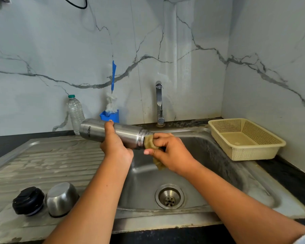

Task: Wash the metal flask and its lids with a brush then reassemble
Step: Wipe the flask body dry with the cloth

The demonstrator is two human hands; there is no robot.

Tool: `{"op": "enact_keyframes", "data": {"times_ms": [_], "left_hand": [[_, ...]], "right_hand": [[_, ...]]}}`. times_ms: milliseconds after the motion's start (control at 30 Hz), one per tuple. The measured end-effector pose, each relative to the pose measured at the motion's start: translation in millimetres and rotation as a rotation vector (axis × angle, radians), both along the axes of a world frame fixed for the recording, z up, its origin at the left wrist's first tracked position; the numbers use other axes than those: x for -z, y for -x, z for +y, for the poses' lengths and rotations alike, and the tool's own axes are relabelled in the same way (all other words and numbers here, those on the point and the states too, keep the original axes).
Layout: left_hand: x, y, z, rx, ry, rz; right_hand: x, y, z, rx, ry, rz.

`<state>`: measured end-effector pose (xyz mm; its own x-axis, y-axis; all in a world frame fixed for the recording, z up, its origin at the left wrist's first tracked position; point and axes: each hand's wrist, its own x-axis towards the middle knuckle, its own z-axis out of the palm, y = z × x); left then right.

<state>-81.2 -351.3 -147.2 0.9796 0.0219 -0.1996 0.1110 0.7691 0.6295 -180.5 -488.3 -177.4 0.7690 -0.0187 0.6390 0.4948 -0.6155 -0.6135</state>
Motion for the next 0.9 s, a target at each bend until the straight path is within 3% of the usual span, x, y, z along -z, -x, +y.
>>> {"op": "enact_keyframes", "data": {"times_ms": [67, 133, 200, 267, 367, 467, 567, 600, 667, 733, 767, 867, 900], "left_hand": [[0, -1, 6, 0.080, -0.008, 0.035], [-3, -1, 10, 0.157, -0.010, 0.049], [-6, -1, 11, 0.209, 0.011, 0.069], [-7, 0, 11, 0.224, 0.022, 0.056], [-7, 1, 10, 0.158, 0.037, 0.025], [-7, 1, 7, 0.080, 0.071, -0.050], [-6, 4, 2, 0.037, 0.028, -0.134], [-6, 5, -1, 0.043, 0.004, -0.167], [-4, 6, -6, 0.130, -0.026, -0.211], [-3, 9, -12, 0.254, -0.056, -0.204], [-3, 10, -13, 0.291, -0.065, -0.173], [-3, 11, -14, 0.374, -0.010, -0.074], [-3, 11, -14, 0.387, 0.024, -0.051]], "right_hand": [[6, -9, -9, 0.116, 0.434, -0.213], [4, -12, -12, 0.275, 0.726, -0.380], [4, -13, -12, 0.360, 0.812, -0.481], [5, -11, -8, 0.356, 0.734, -0.461], [8, -6, 12, 0.276, 0.334, -0.176], [-5, 1, 40, 0.223, -0.288, 0.135], [-16, 7, 46, -0.012, -0.968, 0.423], [-18, 11, 43, -0.068, -1.095, 0.477], [-19, 15, 34, -0.107, -1.163, 0.458], [-17, 14, 21, -0.041, -1.042, 0.322], [-16, 13, 15, 0.035, -0.877, 0.241], [-8, 6, -7, 0.326, -0.129, -0.036], [-6, 4, -11, 0.369, 0.039, -0.130]]}}
